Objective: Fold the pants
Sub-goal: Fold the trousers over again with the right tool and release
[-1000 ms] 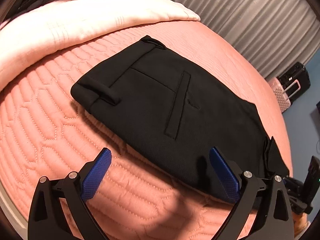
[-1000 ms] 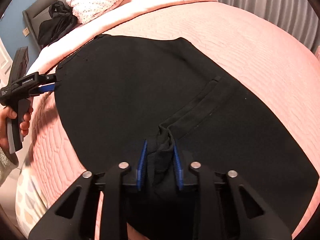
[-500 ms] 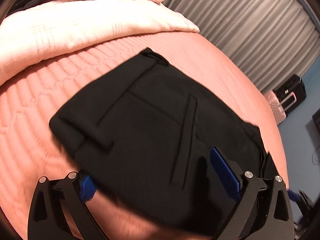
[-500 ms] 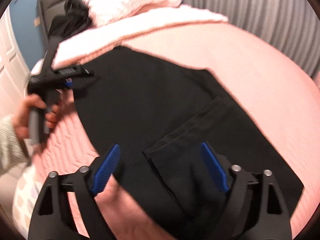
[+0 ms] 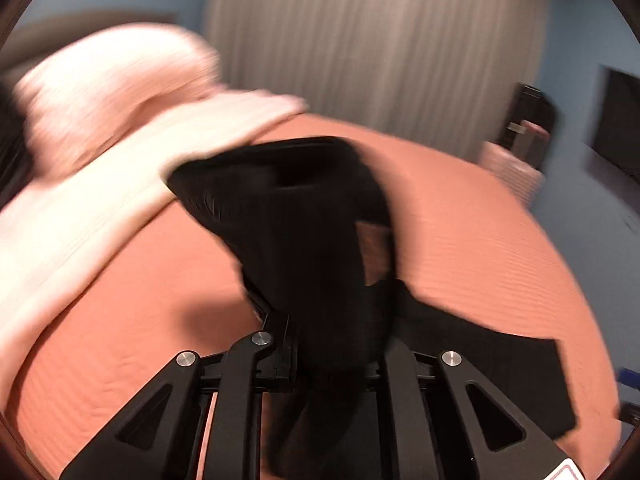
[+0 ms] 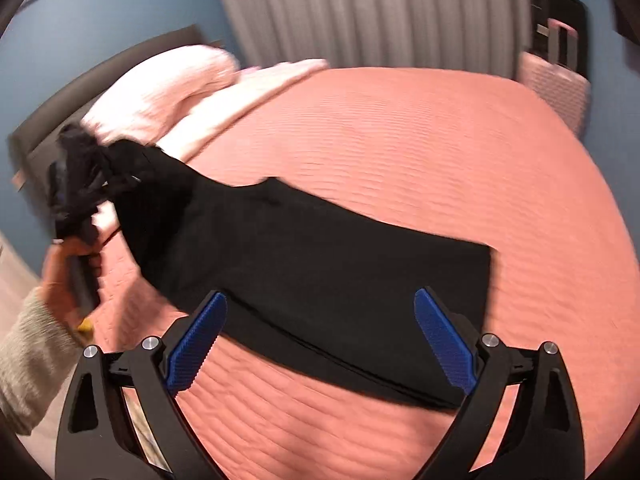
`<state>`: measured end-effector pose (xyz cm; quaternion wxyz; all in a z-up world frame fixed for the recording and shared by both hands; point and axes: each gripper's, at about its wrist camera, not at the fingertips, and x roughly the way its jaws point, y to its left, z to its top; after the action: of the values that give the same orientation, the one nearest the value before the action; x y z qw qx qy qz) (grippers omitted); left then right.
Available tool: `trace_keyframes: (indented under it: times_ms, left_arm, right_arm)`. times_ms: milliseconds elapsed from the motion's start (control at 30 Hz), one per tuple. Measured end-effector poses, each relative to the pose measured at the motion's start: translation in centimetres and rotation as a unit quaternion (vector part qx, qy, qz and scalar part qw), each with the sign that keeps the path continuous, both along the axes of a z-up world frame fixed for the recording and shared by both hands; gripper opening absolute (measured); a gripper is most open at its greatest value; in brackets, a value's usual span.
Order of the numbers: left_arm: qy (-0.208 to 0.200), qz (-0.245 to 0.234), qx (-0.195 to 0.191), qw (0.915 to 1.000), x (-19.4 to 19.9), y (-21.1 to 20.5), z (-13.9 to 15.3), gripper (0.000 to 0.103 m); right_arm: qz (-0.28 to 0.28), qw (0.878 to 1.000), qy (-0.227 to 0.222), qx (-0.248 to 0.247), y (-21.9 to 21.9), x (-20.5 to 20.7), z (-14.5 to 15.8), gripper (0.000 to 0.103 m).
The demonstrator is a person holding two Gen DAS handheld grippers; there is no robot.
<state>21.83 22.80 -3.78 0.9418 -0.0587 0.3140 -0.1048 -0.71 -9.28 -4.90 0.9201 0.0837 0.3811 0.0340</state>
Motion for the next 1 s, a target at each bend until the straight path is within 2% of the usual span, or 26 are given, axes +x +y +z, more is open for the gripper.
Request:
trace_keyframes:
  times_ms: [100,167,233,300,367,400,433,467,533,567,600,633,667,700,733,767,833,867,933,967,1000]
  left_arm:
    - [-0.016,-0.089,0.025,0.9956,-2.0,-8.8,2.0,0.011]
    - [0.0,-0.143,0.029,0.9893,-3.2,-14.8,1.4,0.011]
    - [0.032,-0.19,0.047,0.9802,-4.3,-20.9,-0.9,0.012]
    - [0.077,-0.22,0.052,0.9712,-4.8,-25.7,-4.6,0.021]
    - [0.171,-0.242,0.063,0.9531,-4.9,-30.6,-10.5,0.021]
    - [0.173,-0.235,0.084,0.9529,-5.6,-32.0,-12.0,0.021]
    - [0.102,-0.225,0.121,0.9614,-7.8,-33.3,-11.2,0.021]
    - [0.087,-0.223,0.141,0.9606,-8.7,-34.2,-10.7,0.021]
    - [0.103,-0.213,0.167,0.9572,-9.1,-35.4,-10.2,0.022]
    - [0.112,-0.206,0.168,0.9575,-9.0,-35.4,-9.9,0.021]
    - [0.114,-0.202,0.16,0.9595,-9.1,-35.2,-9.4,0.022]
    - [0.111,-0.198,0.142,0.9635,-9.4,-34.4,-8.6,0.022]
    - [0.108,-0.198,0.127,0.966,-9.7,-33.6,-7.9,0.028]
    - [0.104,-0.201,0.114,0.9674,-10.2,-32.8,-7.4,0.048]
    - [0.098,-0.202,0.113,0.9679,-10.2,-32.7,-7.0,0.063]
    - [0.077,-0.203,0.119,0.969,-11.1,-32.1,-6.6,0.085]
    - [0.06,-0.203,0.126,0.9692,-12.7,-31.5,-6.0,0.086]
    - [0.06,-0.206,0.119,0.9693,-13.2,-31.1,-5.5,0.086]
    - [0.046,-0.207,0.082,0.9738,-14.3,-29.0,-4.0,0.086]
    - [0.036,-0.202,0.072,0.9761,-14.9,-28.3,-3.1,0.086]
    - [0.037,-0.193,0.075,0.9776,-14.8,-27.4,-2.9,0.086]
  right_arm:
    - [-0.042,0.999,-0.001,0.011,-3.6,-2.1,-0.3,0.093]
    - [-0.066,0.998,0.0,0.024,-6.2,-4.0,-0.8,0.094]
    - [-0.089,0.996,0.003,0.032,-8.6,-5.7,-1.7,0.094]
    - [-0.098,0.994,0.009,0.04,-10.0,-6.5,-2.6,0.094]
    - [-0.111,0.992,0.017,0.057,-11.8,-7.5,-3.8,0.094]
    - [-0.116,0.991,0.021,0.064,-12.6,-7.9,-4.1,0.094]
    - [-0.122,0.989,0.025,0.074,-13.5,-8.3,-4.5,0.094]
    - [-0.123,0.988,0.027,0.084,-13.9,-8.5,-4.7,0.094]
    - [-0.128,0.986,0.021,0.105,-15.2,-8.8,-5.1,0.094]
    - [-0.125,0.985,0.018,0.121,-15.8,-8.7,-5.2,0.094]
    - [-0.124,0.984,0.016,0.131,-16.2,-8.6,-5.4,0.093]
    - [-0.122,0.981,0.015,0.15,-16.7,-7.9,-5.4,0.088]
    - [-0.119,0.979,0.013,0.163,-17.2,-7.1,-5.3,0.085]
    - [-0.117,0.979,0.011,0.168,-17.4,-6.8,-5.1,0.085]
    - [-0.113,0.979,0.007,0.167,-17.2,-6.0,-4.6,0.085]
    - [-0.106,0.982,0.004,0.158,-16.8,-5.2,-4.3,0.085]
    - [-0.088,0.987,0.0,0.138,-15.6,-2.9,-3.3,0.085]
    - [-0.082,0.986,-0.006,0.142,-15.3,-2.2,-3.0,0.085]
    - [-0.052,0.985,-0.015,0.163,-13.5,-0.1,-2.2,0.085]
    - [-0.033,0.987,-0.015,0.158,-12.5,1.0,-2.2,0.085]
    - [0.002,0.988,-0.015,0.154,-10.9,2.4,-2.5,0.084]
